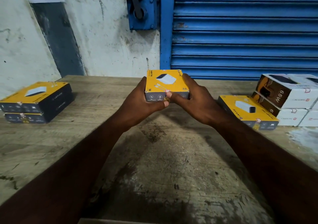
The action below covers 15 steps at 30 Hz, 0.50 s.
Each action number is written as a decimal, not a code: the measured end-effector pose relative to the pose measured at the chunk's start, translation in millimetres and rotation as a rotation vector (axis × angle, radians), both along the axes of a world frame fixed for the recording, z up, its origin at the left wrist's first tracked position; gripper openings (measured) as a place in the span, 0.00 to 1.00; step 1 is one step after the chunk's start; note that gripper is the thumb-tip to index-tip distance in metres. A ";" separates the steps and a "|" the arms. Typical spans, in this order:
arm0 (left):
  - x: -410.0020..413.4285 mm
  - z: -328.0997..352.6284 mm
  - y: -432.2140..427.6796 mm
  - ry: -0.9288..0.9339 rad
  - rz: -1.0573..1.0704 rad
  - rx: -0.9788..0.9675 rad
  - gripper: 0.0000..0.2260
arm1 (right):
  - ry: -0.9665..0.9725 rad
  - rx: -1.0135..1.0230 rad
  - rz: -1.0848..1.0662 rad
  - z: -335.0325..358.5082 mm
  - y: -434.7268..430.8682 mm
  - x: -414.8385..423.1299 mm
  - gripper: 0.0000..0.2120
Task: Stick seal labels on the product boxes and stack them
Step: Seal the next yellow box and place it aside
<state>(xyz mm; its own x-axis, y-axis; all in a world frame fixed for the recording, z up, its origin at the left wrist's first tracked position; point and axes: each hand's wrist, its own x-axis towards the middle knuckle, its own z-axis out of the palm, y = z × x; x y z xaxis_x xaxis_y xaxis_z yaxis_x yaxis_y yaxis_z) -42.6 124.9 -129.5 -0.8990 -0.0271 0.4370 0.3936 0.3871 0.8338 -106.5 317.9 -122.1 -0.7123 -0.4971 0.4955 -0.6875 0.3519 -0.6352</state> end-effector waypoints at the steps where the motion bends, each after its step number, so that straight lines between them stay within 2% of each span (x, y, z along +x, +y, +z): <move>1: 0.2 1.1 -0.3 -0.003 -0.016 0.012 0.30 | 0.003 0.011 -0.005 0.1 0.7 -0.9 0.26; 5: 1.8 4.5 -2.0 -0.042 -0.040 0.062 0.25 | -0.014 0.053 0.014 0.7 5.0 -2.7 0.26; 10: 1.4 4.0 -2.2 -0.038 0.047 0.036 0.19 | -0.014 0.039 0.003 4.8 12.6 -2.0 0.20; 15: 0.6 2.4 1.7 -0.026 0.121 -0.014 0.17 | 0.037 0.043 -0.045 16.2 18.4 -5.0 0.22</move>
<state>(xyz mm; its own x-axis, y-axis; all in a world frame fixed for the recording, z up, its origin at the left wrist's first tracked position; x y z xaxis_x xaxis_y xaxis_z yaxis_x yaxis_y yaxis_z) -42.1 126.6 -127.1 -0.9007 -0.1303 0.4144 0.3213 0.4423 0.8373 -111.5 336.3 -105.9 -0.7158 -0.4866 0.5008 -0.6932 0.4089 -0.5935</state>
